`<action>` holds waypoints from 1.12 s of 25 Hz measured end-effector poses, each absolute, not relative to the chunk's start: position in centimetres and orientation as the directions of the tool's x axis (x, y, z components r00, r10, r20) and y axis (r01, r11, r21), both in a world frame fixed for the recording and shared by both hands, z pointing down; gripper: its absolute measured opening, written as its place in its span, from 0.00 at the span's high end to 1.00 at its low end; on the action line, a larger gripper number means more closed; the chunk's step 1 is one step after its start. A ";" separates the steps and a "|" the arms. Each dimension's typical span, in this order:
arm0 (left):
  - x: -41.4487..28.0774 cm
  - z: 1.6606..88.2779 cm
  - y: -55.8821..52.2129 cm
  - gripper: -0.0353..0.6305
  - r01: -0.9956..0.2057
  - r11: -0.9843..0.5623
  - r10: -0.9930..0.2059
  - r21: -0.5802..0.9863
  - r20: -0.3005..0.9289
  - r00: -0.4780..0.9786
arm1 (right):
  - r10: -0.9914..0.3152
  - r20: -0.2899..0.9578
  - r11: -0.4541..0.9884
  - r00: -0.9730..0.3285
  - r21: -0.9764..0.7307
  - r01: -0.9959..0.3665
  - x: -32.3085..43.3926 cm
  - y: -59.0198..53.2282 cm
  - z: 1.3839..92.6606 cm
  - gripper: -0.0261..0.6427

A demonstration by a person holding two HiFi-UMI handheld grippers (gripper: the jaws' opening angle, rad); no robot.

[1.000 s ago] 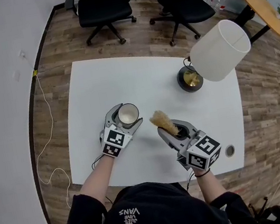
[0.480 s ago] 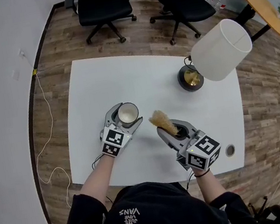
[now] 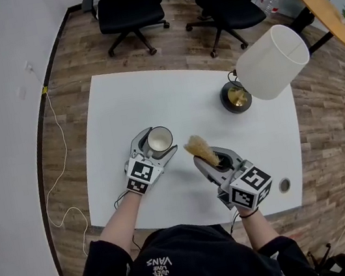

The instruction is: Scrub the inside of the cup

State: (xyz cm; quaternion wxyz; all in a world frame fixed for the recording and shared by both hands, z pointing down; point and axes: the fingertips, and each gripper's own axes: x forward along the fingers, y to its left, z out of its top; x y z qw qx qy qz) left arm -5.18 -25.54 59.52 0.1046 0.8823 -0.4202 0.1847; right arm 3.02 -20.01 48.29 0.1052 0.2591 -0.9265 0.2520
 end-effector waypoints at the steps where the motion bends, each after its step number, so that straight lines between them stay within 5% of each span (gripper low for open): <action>1: -5.3 59.1 -25.4 0.35 -0.780 -0.625 -0.707 0.029 0.403 0.581 | -0.427 0.323 0.741 -0.844 -0.411 -0.532 2.9 -20.0 48.2 0.81; 18: -7.3 47.4 -19.9 0.37 -0.815 -0.579 -0.798 -0.012 0.210 0.564 | -0.456 0.260 0.768 -0.851 -0.368 -0.524 1.6 -18.4 44.9 0.81; 23: -8.1 45.4 -17.5 0.61 -0.818 -0.575 -0.808 -0.031 0.178 0.561 | -0.466 0.246 0.771 -0.850 -0.358 -0.527 1.2 -17.1 44.2 0.81; 28: -8.2 44.0 -15.1 0.66 -0.827 -0.557 -0.823 -0.070 0.177 0.540 | -0.474 0.239 0.775 -0.847 -0.344 -0.530 1.4 -15.4 43.7 0.81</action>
